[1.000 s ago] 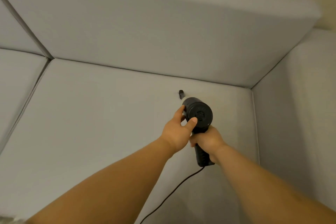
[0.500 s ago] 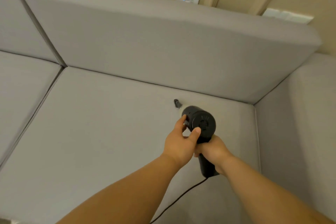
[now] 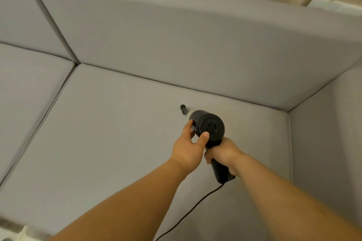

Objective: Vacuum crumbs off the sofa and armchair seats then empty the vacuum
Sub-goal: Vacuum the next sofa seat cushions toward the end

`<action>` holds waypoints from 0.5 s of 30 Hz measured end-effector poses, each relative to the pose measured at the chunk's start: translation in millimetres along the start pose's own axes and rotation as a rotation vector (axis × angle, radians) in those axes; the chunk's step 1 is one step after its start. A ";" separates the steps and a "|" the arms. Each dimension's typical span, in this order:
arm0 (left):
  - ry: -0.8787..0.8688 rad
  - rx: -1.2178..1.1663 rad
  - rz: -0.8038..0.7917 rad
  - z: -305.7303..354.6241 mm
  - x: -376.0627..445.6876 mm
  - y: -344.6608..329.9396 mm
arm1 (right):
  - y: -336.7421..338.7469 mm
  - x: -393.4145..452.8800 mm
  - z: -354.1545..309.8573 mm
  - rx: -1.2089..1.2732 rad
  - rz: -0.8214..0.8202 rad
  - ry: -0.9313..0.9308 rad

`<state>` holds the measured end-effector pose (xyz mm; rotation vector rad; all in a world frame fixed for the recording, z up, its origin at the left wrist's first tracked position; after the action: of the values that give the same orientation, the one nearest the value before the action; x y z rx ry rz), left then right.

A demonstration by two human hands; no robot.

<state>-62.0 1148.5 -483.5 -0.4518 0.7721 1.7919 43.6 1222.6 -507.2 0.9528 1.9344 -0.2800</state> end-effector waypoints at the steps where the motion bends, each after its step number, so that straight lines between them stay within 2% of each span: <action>1: 0.012 0.004 0.000 -2.1 -4.3 1.7 | -2.6 -3.2 1.1 -0.015 -0.008 -0.001; 6: 0.035 0.027 0.003 -12.7 -25.1 -4.4 | -5.4 -19.1 17.9 -0.036 -0.026 -0.011; 15: 0.066 0.012 -0.005 -40.3 -92.4 -54.0 | 5.6 -71.3 88.0 -0.043 -0.064 -0.041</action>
<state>18.0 1068.1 -468.9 -0.5068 0.8263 1.7745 123.3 1142.8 -495.3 0.8522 1.9278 -0.2919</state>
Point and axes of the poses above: each hand's wrist, its own x-axis towards the middle knuckle, its own y-axis out of the back of the hand, z = x × y, the point moved 1 cm from there along x, towards the middle knuckle, and after that the axes turned 10 degrees about x, right-handed, at the moved point
